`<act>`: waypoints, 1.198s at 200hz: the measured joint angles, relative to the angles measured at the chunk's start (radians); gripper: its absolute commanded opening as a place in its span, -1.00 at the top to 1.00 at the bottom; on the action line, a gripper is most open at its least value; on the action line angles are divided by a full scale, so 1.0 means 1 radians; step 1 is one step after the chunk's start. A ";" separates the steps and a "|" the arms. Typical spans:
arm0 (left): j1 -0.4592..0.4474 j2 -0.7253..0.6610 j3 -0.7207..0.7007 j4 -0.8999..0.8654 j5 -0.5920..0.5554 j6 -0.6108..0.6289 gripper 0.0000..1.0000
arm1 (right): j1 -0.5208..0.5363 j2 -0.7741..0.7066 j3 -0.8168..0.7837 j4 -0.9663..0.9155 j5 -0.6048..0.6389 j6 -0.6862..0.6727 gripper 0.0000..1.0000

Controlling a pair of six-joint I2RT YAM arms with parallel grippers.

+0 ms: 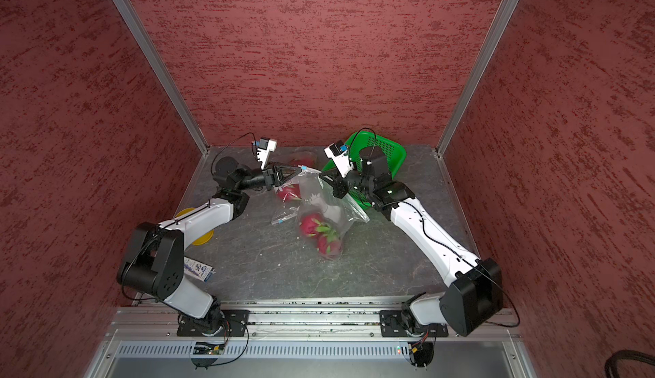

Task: Open the zip-top bag and take out the dragon fruit
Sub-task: Pick up the zipper food storage bag at the center of the board, then unzip the zipper on the zipper food storage bag.

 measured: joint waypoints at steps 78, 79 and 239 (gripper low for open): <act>-0.015 -0.053 0.005 -0.123 -0.020 0.090 1.00 | 0.000 0.014 0.076 0.005 -0.045 0.006 0.42; -0.016 -0.054 0.006 -0.126 -0.021 0.093 1.00 | 0.000 0.016 0.079 0.006 -0.046 0.007 0.42; -0.034 -0.088 0.024 -0.255 -0.042 0.181 1.00 | 0.034 0.144 0.143 0.097 -0.174 0.056 0.52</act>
